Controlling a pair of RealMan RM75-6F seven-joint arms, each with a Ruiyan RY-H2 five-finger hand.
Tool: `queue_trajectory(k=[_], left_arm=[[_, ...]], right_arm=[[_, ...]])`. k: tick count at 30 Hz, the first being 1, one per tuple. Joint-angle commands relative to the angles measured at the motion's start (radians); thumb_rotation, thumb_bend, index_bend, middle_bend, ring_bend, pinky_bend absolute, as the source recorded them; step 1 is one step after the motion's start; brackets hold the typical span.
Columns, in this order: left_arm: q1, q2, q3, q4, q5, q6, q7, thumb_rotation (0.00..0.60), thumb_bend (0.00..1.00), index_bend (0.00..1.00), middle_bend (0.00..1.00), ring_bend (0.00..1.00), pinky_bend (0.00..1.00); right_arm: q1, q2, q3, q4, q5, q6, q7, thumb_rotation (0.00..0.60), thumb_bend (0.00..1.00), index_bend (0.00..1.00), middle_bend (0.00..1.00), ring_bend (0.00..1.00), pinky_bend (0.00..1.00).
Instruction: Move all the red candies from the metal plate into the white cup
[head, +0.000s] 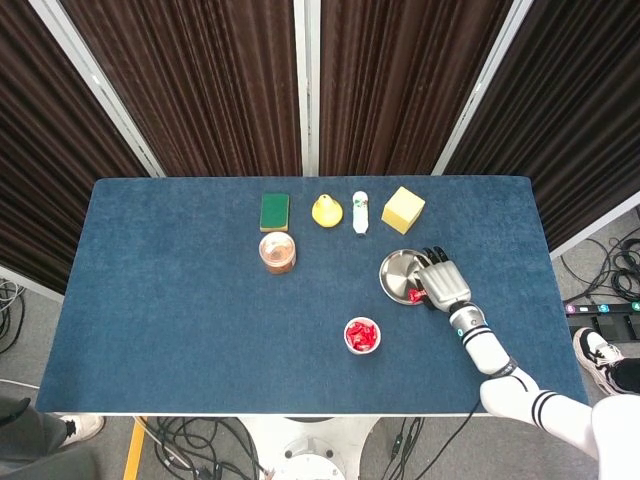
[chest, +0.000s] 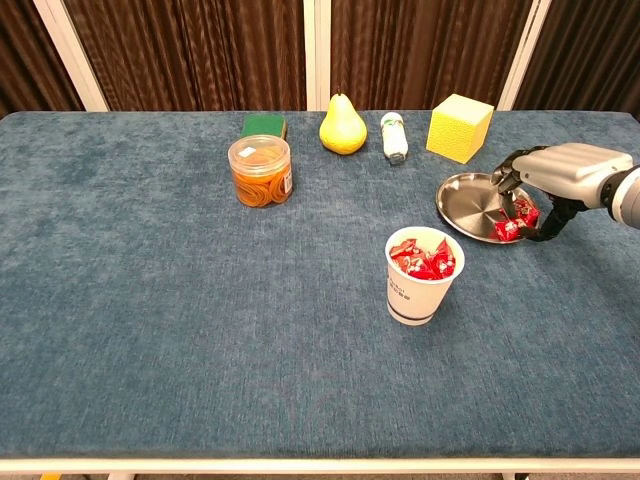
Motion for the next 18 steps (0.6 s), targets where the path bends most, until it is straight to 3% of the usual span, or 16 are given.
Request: queue_trajectory(k=[1,4,9,14,18], left_arm=[[0.0,0.0,0.0,0.001,0.0,0.0,0.0,0.6,0.07,0.18,0.11,0.08,0.15],[0.0,0.001,0.0,0.001,0.001,0.0,0.0,0.6,0.07,0.18,0.11,0.08,0.15],[-0.004,0.006,-0.002,-0.008,0.004,-0.001,0.009,0.6,0.07,0.18,0.11,0.08,0.15],[-0.006,0.009,-0.001,-0.02,0.008,-0.001,0.021,0.6,0.07,0.18,0.11,0.08,0.15],[-0.003,0.011,0.0,-0.023,0.008,0.004,0.022,0.6,0.07,0.18,0.11,0.08,0.15]], right_arm=[[-0.002,0.009,0.009,-0.019,-0.008,0.016,0.016,0.6,0.33,0.59,0.16,0.0,0.0],[-0.008,0.04,0.024,-0.077,-0.04,0.059,0.055,0.6,0.33,0.59,0.16,0.0,0.0],[-0.025,0.146,0.031,-0.283,-0.166,0.155,0.16,0.6,0.33,0.59,0.16,0.0,0.0],[-0.024,0.221,-0.005,-0.452,-0.313,0.2,0.237,0.6,0.33,0.6,0.17,0.0,0.0],[-0.016,0.223,-0.035,-0.493,-0.365,0.195,0.231,0.6,0.33,0.59,0.16,0.0,0.0]])
